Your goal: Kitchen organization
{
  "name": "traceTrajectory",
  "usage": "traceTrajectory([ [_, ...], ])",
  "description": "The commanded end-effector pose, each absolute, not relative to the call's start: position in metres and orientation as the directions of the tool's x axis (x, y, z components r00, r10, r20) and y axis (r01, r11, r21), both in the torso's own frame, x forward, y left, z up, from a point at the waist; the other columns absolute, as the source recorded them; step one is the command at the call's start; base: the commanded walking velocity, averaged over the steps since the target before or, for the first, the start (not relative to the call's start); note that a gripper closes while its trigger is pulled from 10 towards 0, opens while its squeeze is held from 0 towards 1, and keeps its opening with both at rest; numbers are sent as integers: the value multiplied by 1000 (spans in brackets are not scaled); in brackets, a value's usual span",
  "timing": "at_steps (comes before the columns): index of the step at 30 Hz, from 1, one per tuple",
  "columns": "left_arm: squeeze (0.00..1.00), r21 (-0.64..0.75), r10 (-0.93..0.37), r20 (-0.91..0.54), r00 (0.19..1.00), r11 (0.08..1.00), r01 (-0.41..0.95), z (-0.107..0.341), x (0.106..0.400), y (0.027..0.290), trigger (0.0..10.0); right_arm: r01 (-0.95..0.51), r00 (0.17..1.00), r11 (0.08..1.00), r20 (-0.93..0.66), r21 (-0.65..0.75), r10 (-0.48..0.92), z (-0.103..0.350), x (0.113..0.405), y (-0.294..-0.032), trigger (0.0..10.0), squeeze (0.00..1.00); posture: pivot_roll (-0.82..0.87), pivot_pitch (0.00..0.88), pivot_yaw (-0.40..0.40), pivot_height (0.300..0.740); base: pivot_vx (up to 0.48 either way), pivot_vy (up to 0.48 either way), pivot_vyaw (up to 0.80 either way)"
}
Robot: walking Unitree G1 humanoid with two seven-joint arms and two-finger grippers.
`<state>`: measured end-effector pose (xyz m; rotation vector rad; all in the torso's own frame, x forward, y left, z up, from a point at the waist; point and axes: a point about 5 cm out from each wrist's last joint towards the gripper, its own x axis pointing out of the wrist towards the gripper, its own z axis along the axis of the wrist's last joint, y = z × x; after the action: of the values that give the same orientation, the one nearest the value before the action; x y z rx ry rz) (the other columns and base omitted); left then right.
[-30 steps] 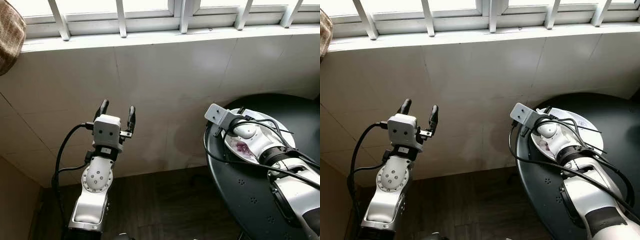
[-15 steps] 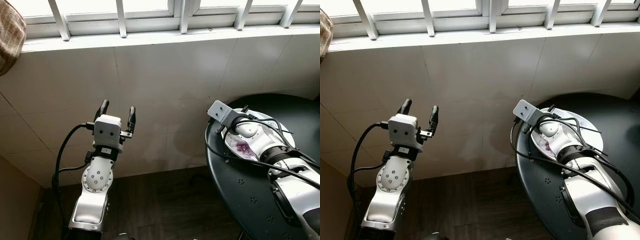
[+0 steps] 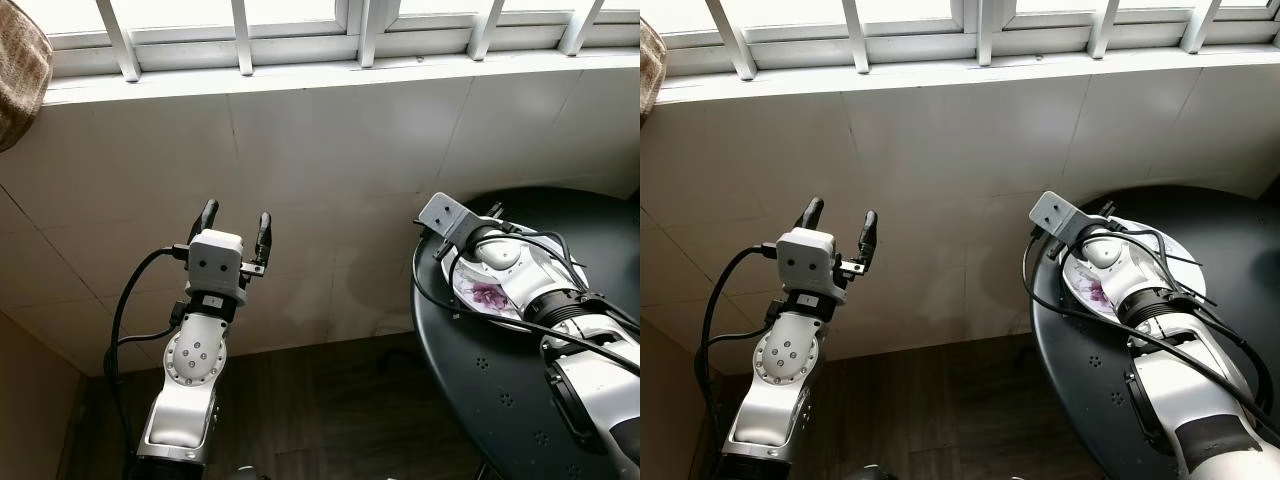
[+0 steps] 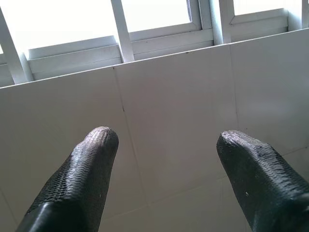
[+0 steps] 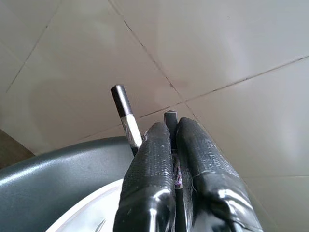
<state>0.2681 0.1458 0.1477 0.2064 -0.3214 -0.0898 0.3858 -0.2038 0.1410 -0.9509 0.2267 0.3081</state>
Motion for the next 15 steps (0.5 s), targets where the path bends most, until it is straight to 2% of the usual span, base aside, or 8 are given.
traceTrajectory([
  [1,0,221,-127,291,948,973,62,145,268,144,10000,-328,943,548,-295,-769,152,147,386,-207,0,0,38,15,-54,740,0,0,0],
  [7,0,222,-127,290,949,973,63,145,268,144,10000,-321,947,519,-269,-792,175,154,388,-203,0,0,36,16,-54,740,0,0,0],
  [12,0,221,-130,288,949,973,66,145,268,143,10000,-303,950,439,-232,-846,207,167,389,-196,0,0,31,18,-53,740,0,0,0],
  [15,0,219,-131,287,949,973,68,145,268,142,10000,-295,951,420,-222,-858,215,171,389,-195,0,0,31,18,-54,740,0,0,0],
])
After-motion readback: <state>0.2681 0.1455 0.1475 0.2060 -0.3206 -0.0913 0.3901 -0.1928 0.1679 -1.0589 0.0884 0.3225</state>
